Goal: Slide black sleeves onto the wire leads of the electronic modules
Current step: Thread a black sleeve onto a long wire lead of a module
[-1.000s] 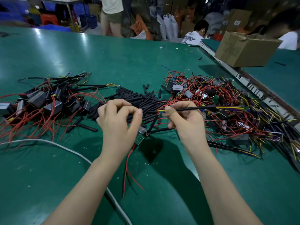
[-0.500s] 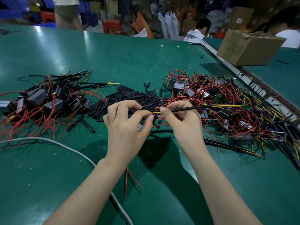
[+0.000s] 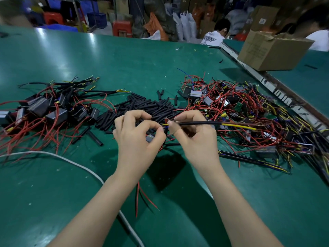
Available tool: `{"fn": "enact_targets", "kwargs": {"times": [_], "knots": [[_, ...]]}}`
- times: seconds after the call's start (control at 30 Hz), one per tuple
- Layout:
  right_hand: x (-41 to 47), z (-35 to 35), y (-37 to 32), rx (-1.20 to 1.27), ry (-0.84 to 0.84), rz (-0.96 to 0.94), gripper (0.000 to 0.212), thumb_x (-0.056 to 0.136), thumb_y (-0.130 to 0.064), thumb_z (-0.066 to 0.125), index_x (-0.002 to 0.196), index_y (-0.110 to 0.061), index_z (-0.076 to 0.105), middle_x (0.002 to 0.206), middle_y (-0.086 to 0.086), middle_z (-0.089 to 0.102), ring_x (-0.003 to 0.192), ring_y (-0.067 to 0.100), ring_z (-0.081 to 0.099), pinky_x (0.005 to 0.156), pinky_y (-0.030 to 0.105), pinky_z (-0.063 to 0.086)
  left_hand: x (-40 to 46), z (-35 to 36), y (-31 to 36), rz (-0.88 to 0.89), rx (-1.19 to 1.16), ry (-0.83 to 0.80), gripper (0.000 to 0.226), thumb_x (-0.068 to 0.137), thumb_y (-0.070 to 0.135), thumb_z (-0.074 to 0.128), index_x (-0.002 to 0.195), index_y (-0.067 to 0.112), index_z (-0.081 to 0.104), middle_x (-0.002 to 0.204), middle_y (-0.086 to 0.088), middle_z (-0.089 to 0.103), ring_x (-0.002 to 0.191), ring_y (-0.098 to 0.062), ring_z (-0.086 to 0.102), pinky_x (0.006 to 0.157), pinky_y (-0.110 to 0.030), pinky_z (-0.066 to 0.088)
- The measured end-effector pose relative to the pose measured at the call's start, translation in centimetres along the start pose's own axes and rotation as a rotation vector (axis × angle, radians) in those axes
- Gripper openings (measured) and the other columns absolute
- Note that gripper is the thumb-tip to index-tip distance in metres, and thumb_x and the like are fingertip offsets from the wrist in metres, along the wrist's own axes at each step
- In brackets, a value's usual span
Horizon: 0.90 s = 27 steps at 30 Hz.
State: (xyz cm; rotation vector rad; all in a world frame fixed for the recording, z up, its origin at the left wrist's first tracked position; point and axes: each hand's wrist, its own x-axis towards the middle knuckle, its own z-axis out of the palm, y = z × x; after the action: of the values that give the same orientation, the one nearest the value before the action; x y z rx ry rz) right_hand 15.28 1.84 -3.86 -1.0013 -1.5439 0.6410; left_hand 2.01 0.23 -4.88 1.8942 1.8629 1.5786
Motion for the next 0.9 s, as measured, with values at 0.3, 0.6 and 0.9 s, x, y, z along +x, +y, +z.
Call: {"fn": "enact_targets", "kwargs": {"times": [0.3,0.6,0.9], "knots": [[-0.24,0.59,-0.05,0.003,-0.012,-0.009,0.032,0.083,-0.023,0.067,0.081,-0.046,0.046,0.074,-0.001,0.063,0.069,0.028,0.062,0.065,0.050,0.050,0.18,-0.05,0.26,-0.098,-0.013,-0.045,0.019,0.074,0.035,0.060,0.074,0.020,0.071,0.109,0.009,0.052,0.112,-0.023,0.038,0.079,-0.030,0.019],[-0.32,0.59,-0.33,0.032,0.052,-0.016,0.028,0.084,-0.020,0.067,0.087,-0.034,0.043,0.075,0.006,0.063,0.070,0.022,0.064,0.063,0.040,0.051,0.09,-0.10,0.52,-0.090,-0.004,-0.019,0.010,0.076,0.028,0.067,0.073,0.019,0.072,0.109,0.006,0.055,0.112,-0.024,0.040,0.079,-0.031,0.020],[-0.05,0.01,-0.39,0.099,0.075,0.107,0.029,0.084,-0.014,0.072,0.088,-0.031,0.048,0.076,0.005,0.067,0.070,0.019,0.067,0.065,0.026,0.051,0.17,-0.22,0.42,-0.085,-0.074,-0.106,0.025,0.078,0.041,0.058,0.087,0.026,0.075,0.108,0.010,0.052,0.108,-0.014,0.035,0.080,-0.023,0.018]]}}
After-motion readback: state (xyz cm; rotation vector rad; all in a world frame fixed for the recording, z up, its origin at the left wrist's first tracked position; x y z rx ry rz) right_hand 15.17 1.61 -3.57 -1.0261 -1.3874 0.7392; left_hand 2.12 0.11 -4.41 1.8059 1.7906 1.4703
